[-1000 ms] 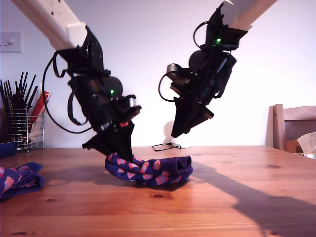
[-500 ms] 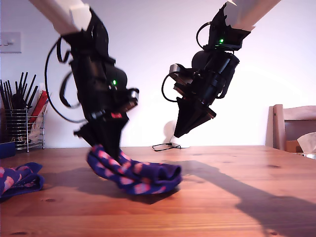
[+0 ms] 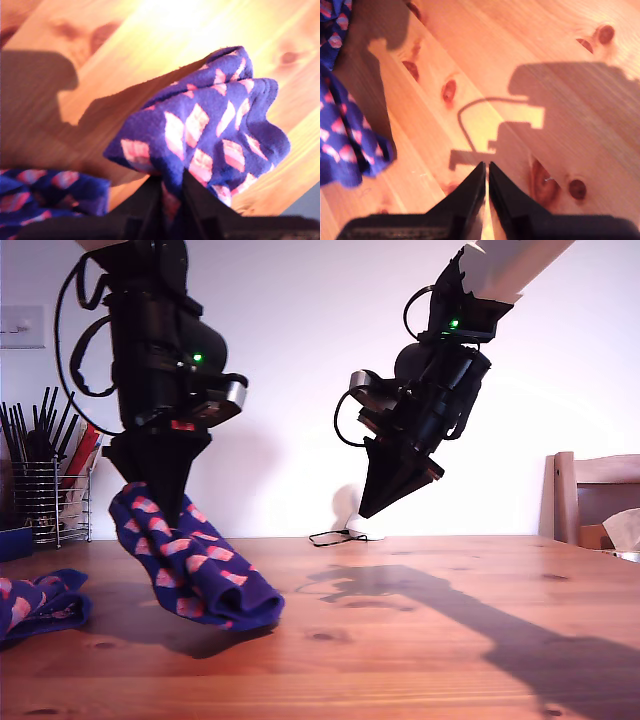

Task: Fold the socks in front of you. After folding them, place them to the left side.

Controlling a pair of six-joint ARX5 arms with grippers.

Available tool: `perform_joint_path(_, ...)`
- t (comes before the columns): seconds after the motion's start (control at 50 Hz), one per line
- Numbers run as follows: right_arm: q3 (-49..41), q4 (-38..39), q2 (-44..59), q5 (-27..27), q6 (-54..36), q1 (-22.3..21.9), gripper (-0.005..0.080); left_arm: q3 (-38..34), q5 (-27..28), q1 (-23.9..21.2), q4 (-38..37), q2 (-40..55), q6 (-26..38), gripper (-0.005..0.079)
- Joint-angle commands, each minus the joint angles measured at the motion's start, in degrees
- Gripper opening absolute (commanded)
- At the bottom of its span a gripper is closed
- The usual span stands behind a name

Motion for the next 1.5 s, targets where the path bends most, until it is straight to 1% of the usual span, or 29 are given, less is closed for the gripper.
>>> perform_joint_path(0.0,0.09,0.55,-1.25,-0.48,-0.20,-0.22,-0.0013,-1.27,1.05,1.29,0.02,-0.57,0.55,-0.0020)
perform_joint_path(0.2,0.09,1.14,-1.25,-0.46,-0.15,-0.22,-0.0013,-2.29,1.44,5.09,-0.15,-2.95,1.33,-0.0020)
perform_joint_path(0.46,0.09,2.32,-1.25,-0.46,-0.11,-0.17,-0.0013,-8.74,-0.39,8.61,-0.09,-9.51,2.03,-0.0020)
perform_joint_path(0.62,0.09,2.40,-1.25,-0.48,-0.09,-0.04,-0.0013,-12.11,-0.35,10.78,-0.09,-13.27,6.95,-0.0020)
perform_joint_path(0.68,0.09,2.40,-1.25,-0.46,-0.09,-0.04,-0.0013,-13.53,0.76,11.76,-0.11,-14.56,9.44,-0.0020)
perform_joint_path(0.74,0.09,2.40,-1.25,-0.46,-0.04,-0.04,-0.0013,-14.86,1.84,12.96,-0.20,-15.45,9.51,-0.0021)
perform_joint_path(0.76,0.09,2.40,-1.25,-0.46,-0.04,-0.04,-0.0013,-15.28,2.25,13.33,-0.20,-15.54,10.67,-0.0021)
perform_joint_path(0.86,0.09,2.49,-1.25,-0.48,-0.04,-0.04,-0.0013,-17.00,3.74,15.06,-0.20,-16.13,12.26,-0.0021)
perform_joint_path(1.06,0.09,2.54,-1.25,-0.50,-0.07,-0.04,-0.0013,-17.42,5.38,17.20,-0.20,-16.13,14.40,-0.0021)
perform_joint_path(1.16,0.09,2.58,-1.25,-0.50,-0.07,-0.04,-0.0013,-17.49,5.33,18.23,-0.13,-16.11,15.72,-0.0021)
perform_joint_path(1.18,0.09,2.58,-1.25,-0.50,-0.07,-0.07,-0.0013,-17.51,5.27,18.45,0.04,-16.11,16.76,-0.0021)
perform_joint_path(1.36,0.09,2.60,-1.25,-0.74,-0.07,-0.07,-0.0013,-17.51,4.48,20.79,2.54,-16.09,18.93,-0.0021)
perform_joint_path(1.48,0.09,2.62,-1.25,-1.66,-0.09,-0.04,-0.0013,-17.55,4.50,21.88,4.20,-15.65,21.81,-0.0021)
